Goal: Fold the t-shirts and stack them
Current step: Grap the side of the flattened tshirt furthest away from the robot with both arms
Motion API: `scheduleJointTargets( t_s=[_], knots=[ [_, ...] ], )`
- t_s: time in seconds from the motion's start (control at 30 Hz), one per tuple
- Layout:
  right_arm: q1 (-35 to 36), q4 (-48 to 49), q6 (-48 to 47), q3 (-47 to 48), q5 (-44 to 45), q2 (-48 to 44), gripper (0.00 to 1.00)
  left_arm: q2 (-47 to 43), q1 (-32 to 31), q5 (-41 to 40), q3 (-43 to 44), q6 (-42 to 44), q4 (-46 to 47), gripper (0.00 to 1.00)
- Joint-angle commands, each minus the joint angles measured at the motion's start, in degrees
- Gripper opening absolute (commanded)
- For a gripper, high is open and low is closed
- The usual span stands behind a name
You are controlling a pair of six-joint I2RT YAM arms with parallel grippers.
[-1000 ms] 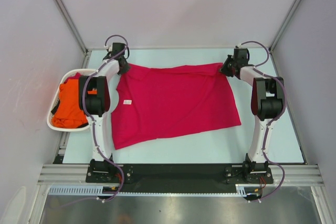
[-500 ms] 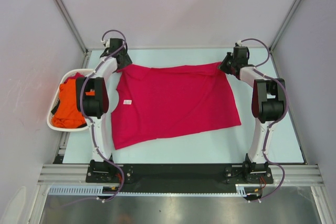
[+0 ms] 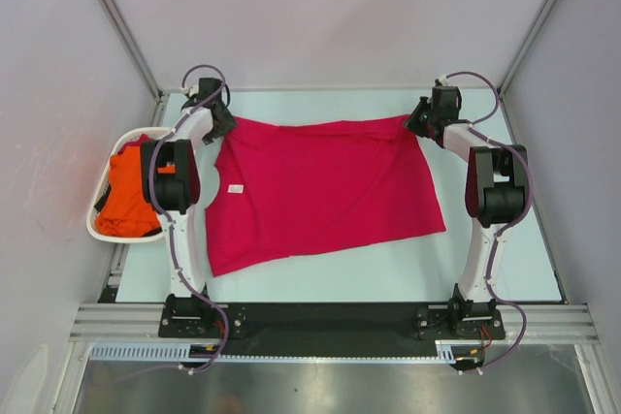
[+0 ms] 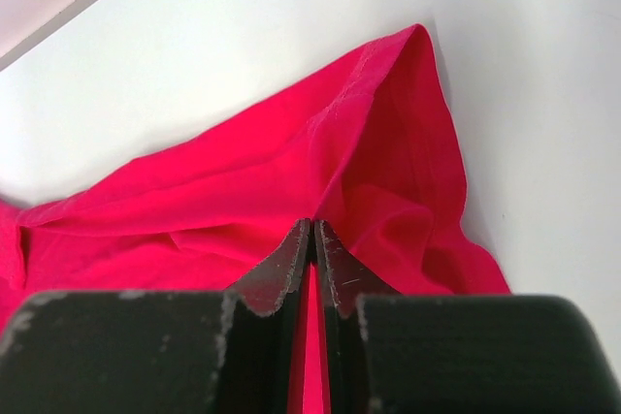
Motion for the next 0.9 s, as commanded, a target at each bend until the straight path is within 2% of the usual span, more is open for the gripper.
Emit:
scheduleJointTargets(
  t_s=[0.0,0.03,0.07,0.13,0.17,0.37,0.63,0.87],
  knots=[
    [-0.2,2.4,-0.8,-0.5,-0.3,-3.1,0.10,0.4,0.6,-0.3,3.0,-2.2,-0.1,0.63],
    [-0.1,2.4,-0.8,-0.5,-0.3,-3.2,0.10,0.6,0.6,-0.3,3.5,-2.3,0.0,0.58],
    [-0.2,2.4,-0.8,-0.5,-0.4,-3.2,0.10,1.2,0.6,-0.4,4.0,-2.4,0.0,0.36],
    [-0.2,2.5,-0.8,-0.5,-0.4,-3.2,0.10,1.9,0.6,-0.4,5.6,-2.8,-0.4,0.18],
    [-0.1,2.5,-0.8,-0.6,-0.4,-3.3,0.10,2.3,0.6,-0.4,6.1,-2.9,-0.5,0.02],
    [-0.1,2.6,-0.8,-1.0,-0.4,-3.7,0.10,0.4,0.6,-0.6,4.4,-3.7,0.2,0.00],
    [0.0,4.0,-0.6,-2.2,-0.4,-4.8,0.10,-8.2,0.6,-0.3,-4.0,-2.5,8.0,0.00],
    [-0.2,5.3,-0.8,-4.0,0.0,-6.9,0.10,-13.7,0.6,1.3,-6.3,-1.8,10.4,0.00]
  ],
)
